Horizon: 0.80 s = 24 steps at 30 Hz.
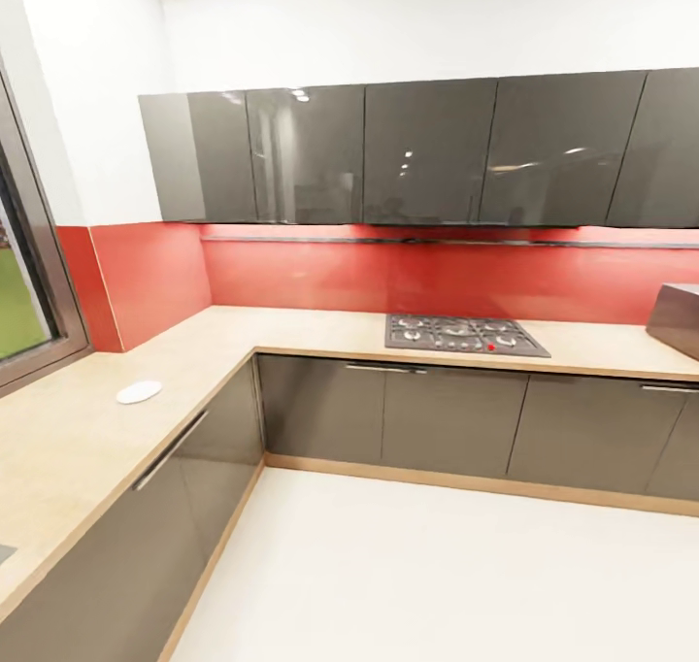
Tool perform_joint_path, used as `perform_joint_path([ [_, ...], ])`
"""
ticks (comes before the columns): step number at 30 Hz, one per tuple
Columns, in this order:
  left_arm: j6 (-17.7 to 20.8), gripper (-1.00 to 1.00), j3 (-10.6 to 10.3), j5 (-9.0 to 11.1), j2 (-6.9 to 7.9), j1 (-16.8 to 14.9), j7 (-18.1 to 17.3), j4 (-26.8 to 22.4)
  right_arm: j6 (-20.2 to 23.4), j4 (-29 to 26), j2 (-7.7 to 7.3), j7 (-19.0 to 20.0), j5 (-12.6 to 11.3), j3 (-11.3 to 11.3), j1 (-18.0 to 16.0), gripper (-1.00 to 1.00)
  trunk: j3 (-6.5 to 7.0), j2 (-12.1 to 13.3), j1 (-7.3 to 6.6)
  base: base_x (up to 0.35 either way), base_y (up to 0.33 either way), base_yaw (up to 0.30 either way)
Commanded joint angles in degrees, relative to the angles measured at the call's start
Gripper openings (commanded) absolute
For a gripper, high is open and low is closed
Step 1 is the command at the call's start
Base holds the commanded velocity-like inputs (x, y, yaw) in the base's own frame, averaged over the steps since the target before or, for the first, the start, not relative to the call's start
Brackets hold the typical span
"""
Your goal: Set up a coffee station on the kitchen countertop: keep the coffee maker on the countertop, move the bottle of coffee from the kitchen shelf to the counter next to the coffee maker, place a paper coffee filter on top of the coffee maker, put the saucer next to the coffee maker with the coffee cup on the saucer, and place the electric kettle next to the coffee maker.
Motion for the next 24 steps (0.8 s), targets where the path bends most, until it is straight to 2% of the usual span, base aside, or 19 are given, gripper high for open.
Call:
perform_joint_path([
  [1, -0.18, 1.0, 0.33, -0.61, 0.0, 0.02, 0.21, 0.0, -0.21, 0.06, 0.0, 0.03, -0.14, -0.02, 0.01, 1.0, 0.0, -0.01, 0.05, 0.339, -0.068, 0.0],
  [24, -0.24, 1.0, 0.31, -0.61, 0.02, 0.02, 0.21, 0.0, -0.21, 0.13, 0.0, 0.03, -0.14, -0.02, -0.01, 1.0, 0.0, -0.01, 0.05, 0.337, -0.103, 0.0],
])
